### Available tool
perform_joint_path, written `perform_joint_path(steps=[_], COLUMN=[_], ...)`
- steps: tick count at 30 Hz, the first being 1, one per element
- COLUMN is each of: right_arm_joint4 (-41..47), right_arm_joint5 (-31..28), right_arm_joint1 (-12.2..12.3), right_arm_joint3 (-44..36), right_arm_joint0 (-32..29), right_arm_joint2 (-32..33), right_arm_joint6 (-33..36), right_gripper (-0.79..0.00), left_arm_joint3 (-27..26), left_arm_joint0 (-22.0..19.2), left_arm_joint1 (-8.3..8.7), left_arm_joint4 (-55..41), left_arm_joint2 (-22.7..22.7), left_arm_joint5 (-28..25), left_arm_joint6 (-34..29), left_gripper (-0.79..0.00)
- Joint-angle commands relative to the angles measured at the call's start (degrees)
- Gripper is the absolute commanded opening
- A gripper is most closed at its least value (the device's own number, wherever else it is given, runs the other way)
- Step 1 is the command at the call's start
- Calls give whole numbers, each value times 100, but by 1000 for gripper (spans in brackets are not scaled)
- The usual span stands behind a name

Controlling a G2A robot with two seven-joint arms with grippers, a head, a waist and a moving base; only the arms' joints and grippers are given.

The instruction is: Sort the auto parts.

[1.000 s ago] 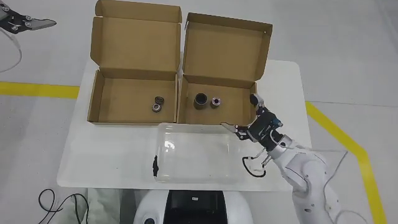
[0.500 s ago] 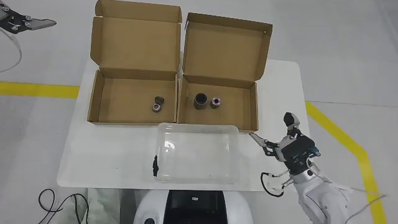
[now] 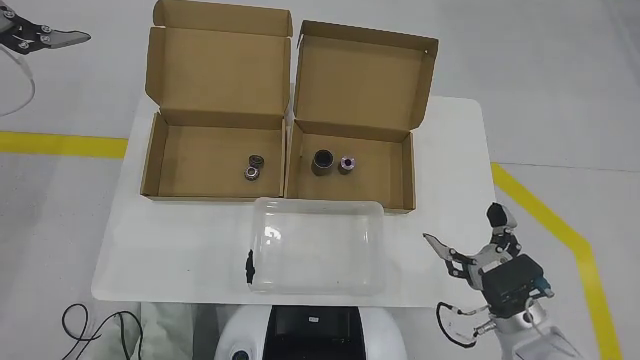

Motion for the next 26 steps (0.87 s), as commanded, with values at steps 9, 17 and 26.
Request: perform_joint_path(steps=[9, 17, 26], right_arm_joint4=[-127, -128, -127], right_arm_joint5=[135, 135, 135], right_arm_joint1=[16, 16, 16], right_arm_joint3=[-214, -214, -214], right_arm_joint0=[-316, -316, -316], right_arm_joint2=[29, 28, 28], right_arm_joint6=[-234, -235, -234], right_gripper=[0, 0, 0], left_arm_joint3=[0, 0, 0], left_arm_joint0=[0, 0, 0], left_arm_joint1=[0, 0, 0], left_arm_joint4=[0, 0, 0], left_arm_joint2=[0, 0, 0], left_arm_joint5=[0, 0, 0], left_arm_joint6=[0, 0, 0], left_gripper=[0, 0, -1])
